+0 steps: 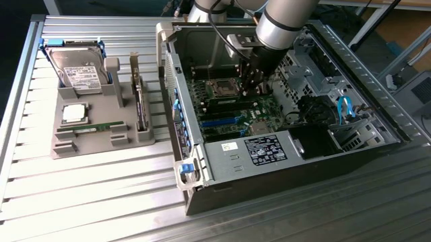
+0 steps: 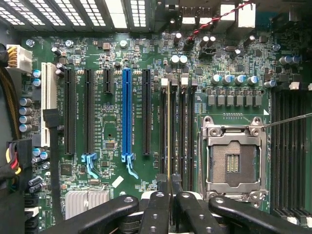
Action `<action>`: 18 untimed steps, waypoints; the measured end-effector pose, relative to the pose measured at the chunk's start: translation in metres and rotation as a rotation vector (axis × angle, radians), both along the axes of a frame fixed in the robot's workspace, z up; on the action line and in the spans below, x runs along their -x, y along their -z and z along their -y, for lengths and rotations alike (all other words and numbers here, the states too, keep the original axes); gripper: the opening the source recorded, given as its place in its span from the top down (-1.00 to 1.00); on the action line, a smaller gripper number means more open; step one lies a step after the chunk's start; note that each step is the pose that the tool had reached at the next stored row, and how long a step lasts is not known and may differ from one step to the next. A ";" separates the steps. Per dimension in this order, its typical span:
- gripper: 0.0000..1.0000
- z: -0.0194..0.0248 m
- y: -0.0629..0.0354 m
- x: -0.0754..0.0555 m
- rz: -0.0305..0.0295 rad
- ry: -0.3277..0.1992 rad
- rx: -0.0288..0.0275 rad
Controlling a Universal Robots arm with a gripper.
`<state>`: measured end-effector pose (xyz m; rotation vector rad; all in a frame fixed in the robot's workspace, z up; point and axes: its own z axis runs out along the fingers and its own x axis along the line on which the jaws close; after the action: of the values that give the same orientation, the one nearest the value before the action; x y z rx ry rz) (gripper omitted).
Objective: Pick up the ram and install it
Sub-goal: 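Insert the ram into the slot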
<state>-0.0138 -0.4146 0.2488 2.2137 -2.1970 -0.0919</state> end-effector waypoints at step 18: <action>0.76 0.0016 0.0086 0.000 0.0017 0.000 -0.0005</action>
<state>-0.0141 -0.4162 0.2402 2.2149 -2.1980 -0.0906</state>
